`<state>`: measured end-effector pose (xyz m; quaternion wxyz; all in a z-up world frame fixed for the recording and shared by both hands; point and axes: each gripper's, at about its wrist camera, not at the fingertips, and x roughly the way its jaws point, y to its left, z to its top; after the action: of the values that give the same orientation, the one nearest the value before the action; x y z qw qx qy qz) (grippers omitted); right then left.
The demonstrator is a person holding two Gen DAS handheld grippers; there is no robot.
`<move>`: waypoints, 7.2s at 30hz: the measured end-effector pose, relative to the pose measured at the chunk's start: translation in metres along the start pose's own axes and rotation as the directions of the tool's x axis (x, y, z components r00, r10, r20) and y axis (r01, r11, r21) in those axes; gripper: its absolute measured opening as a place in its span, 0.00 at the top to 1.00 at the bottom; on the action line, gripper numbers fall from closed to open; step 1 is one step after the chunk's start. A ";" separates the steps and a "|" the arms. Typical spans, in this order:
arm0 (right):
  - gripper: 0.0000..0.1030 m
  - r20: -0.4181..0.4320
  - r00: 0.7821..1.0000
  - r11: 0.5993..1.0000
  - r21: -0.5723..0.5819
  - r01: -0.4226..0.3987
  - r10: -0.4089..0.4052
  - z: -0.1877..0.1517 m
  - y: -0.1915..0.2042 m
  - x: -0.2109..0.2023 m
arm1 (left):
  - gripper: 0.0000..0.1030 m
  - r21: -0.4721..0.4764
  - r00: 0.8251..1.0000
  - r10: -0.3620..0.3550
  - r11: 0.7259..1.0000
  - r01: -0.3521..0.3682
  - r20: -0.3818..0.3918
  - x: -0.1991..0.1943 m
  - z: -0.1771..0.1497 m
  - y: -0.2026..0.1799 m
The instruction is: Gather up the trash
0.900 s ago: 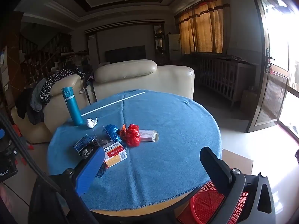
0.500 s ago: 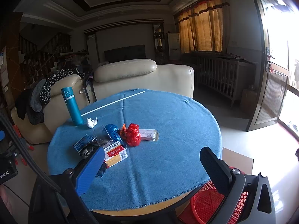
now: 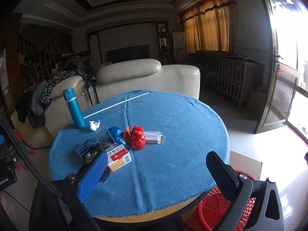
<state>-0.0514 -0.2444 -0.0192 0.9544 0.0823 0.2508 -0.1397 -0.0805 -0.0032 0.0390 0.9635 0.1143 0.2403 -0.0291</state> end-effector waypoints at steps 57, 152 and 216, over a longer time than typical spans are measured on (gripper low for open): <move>0.00 0.002 1.000 1.000 0.010 -0.004 0.004 -0.005 0.008 0.005 | 0.00 0.007 0.999 0.000 1.000 0.000 -0.039 0.013 -0.006 0.000; 0.32 -0.243 0.949 0.728 0.686 0.022 0.200 -0.107 -0.304 0.064 | 0.36 0.439 0.703 -0.516 0.551 0.709 -0.489 0.107 -0.029 -0.321; 0.32 -0.504 0.696 0.810 0.553 -0.195 0.512 -0.031 0.007 0.245 | 0.35 0.067 0.866 -0.223 0.958 0.281 -0.448 0.248 -0.035 -0.011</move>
<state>0.1413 -0.2860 -0.1684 0.7736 0.3950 0.4944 0.0336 0.1216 -0.0056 -0.1101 0.8636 0.1478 0.4601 -0.1439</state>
